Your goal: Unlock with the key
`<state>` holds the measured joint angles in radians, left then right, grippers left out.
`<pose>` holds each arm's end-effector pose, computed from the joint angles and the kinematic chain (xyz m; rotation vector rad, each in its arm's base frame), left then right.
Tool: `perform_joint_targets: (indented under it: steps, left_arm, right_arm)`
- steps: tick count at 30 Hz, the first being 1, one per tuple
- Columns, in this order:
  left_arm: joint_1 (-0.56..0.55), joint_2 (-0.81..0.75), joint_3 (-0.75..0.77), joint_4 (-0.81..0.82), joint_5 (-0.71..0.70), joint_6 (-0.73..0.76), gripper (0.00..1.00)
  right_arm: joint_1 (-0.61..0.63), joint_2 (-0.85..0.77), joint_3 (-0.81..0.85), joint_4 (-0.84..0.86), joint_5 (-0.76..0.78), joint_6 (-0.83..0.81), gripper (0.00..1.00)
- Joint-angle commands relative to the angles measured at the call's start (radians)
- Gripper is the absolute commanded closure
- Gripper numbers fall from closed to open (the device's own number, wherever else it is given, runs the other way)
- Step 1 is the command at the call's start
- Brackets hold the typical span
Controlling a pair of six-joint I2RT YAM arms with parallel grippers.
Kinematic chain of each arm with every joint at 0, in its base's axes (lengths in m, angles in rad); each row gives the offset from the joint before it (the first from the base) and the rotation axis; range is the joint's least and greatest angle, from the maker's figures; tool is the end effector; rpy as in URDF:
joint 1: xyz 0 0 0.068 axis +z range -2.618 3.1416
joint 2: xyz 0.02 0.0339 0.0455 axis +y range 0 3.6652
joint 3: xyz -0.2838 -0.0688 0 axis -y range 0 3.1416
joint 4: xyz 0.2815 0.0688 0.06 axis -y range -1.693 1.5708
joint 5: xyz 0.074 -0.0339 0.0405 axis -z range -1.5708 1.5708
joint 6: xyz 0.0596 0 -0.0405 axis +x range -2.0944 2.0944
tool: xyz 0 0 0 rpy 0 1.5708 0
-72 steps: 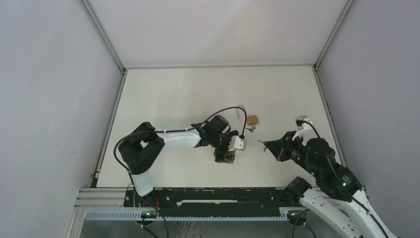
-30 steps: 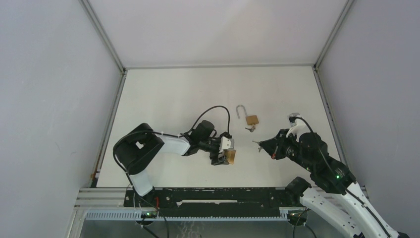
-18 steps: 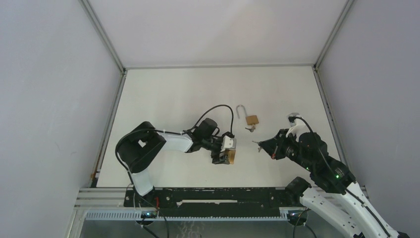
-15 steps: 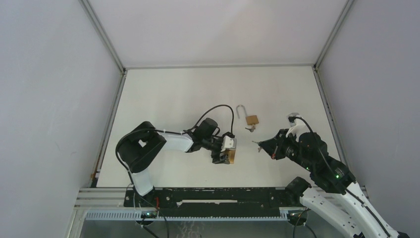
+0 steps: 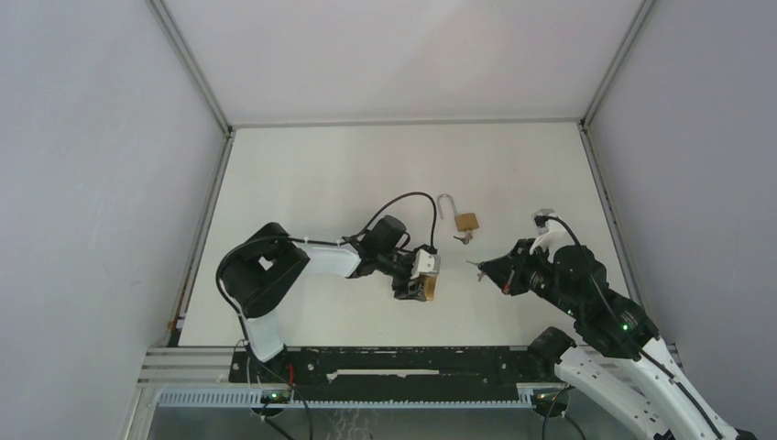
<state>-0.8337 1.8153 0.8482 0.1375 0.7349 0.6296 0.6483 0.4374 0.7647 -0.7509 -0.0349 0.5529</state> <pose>0.2243 -0.3065 0.1040 1.7978 1.4858 -0.9746 0.1039 0.0813 0.3261 -0.1230 2.0830 0.7919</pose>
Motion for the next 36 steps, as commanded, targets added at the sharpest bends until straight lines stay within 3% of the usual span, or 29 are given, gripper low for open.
perform_joint_targets:
  steps: [1, 19, 27, 32, 36]
  left_arm:
    - [-0.003, -0.028, 0.018, -0.110, -0.013, -0.008, 1.00]
    - [0.002, -0.382, 0.032, -0.194, -0.105, -0.099, 1.00]
    - [0.051, -0.490, 0.031, -0.165, -0.071, -0.218, 1.00]
    - [0.092, -0.562, 0.021, -0.153, -0.091, -0.213, 1.00]
    - [0.118, -0.623, 0.004, -0.144, -0.013, -0.165, 1.00]
  right_arm:
    - [-0.006, -0.023, 0.005, 0.038, 0.005, 0.015, 1.00]
    - [-0.005, -0.017, 0.005, 0.050, 0.000, 0.021, 1.00]
    - [-0.006, -0.021, 0.005, 0.056, -0.017, 0.039, 1.00]
    - [-0.006, -0.018, 0.006, 0.056, -0.027, 0.053, 1.00]
    - [-0.005, -0.006, 0.005, 0.068, -0.048, 0.069, 1.00]
